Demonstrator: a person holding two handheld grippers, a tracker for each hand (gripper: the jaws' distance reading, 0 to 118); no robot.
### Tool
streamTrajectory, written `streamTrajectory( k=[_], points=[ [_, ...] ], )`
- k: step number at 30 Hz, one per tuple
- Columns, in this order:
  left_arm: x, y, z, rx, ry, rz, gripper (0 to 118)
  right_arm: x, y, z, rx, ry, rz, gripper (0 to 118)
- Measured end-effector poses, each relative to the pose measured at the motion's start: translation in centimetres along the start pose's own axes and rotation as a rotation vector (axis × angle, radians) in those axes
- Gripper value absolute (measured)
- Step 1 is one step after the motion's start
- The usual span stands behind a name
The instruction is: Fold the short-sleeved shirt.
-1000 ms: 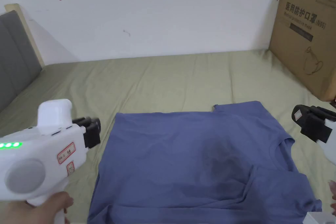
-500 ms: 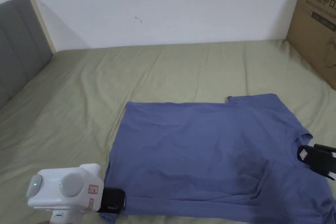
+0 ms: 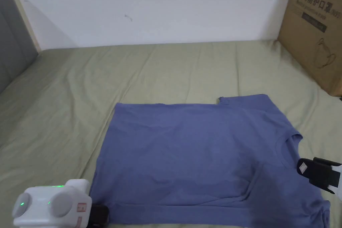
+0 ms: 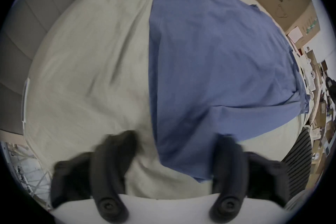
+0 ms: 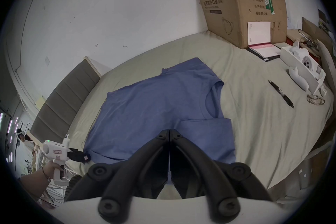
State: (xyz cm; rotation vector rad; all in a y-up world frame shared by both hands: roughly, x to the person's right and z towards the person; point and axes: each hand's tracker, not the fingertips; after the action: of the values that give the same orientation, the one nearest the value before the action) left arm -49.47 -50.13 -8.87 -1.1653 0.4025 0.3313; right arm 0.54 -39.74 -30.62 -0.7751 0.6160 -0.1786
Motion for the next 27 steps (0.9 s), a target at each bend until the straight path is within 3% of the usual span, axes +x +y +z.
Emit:
streamTrajectory(
  k=[1, 6, 7, 9, 10, 12, 16, 19, 21, 24, 25, 26, 27],
  points=[
    [0.2, -0.2, 1.1, 0.043, 0.000, -0.007, 3, 0.4, -0.1, 0.2, -0.004, -0.003, -0.001, 0],
    [0.9, -0.8, 5.2, 0.161, -0.079, -0.030, 4, 3.6, 0.0, 0.1, -0.080, -0.017, 0.002, 2],
    [0.9, -0.7, 5.9, 0.180, -0.053, -0.032, 4, 4.2, 0.0, -0.1, -0.108, -0.046, 0.000, 23],
    [1.1, -0.4, 6.8, 0.196, -0.077, -0.012, 4, 4.8, 0.2, -1.1, -0.197, -0.103, 0.002, 102],
    [1.0, -0.2, 7.1, 0.208, -0.098, 0.012, 4, 5.2, 0.0, -1.8, -0.250, -0.150, 0.008, 114],
    [1.0, 0.2, 7.7, 0.216, -0.127, 0.049, 4, 5.9, -0.9, -3.6, -0.376, -0.227, 0.028, 114],
    [1.7, 0.1, 7.9, 0.215, -0.123, 0.059, 4, 7.2, -2.9, -8.0, -0.619, -0.229, 0.070, 113],
    [1.9, -0.1, 7.2, 0.173, -0.097, 0.056, 4, 8.5, -4.2, -10.2, -0.649, -0.270, 0.067, 98],
    [1.9, -0.3, 6.7, 0.149, -0.076, 0.053, 4, 8.6, -4.4, -9.9, -0.630, -0.248, 0.062, 95],
    [1.7, -0.6, 6.3, 0.125, -0.084, 0.068, 4, 7.3, -3.8, -8.4, -0.566, -0.225, 0.237, 50],
    [1.7, -0.8, 6.2, 0.123, -0.089, 0.071, 4, 6.7, -3.8, -7.6, -0.546, -0.227, 0.290, 25],
    [1.8, -0.9, 6.2, 0.122, -0.094, 0.071, 4, 6.7, -3.7, -6.9, -0.535, -0.229, 0.291, 11],
    [1.9, -0.9, 6.2, 0.121, -0.098, 0.072, 4, 7.1, -3.5, -6.4, -0.532, -0.219, 0.256, 10]
  ],
)
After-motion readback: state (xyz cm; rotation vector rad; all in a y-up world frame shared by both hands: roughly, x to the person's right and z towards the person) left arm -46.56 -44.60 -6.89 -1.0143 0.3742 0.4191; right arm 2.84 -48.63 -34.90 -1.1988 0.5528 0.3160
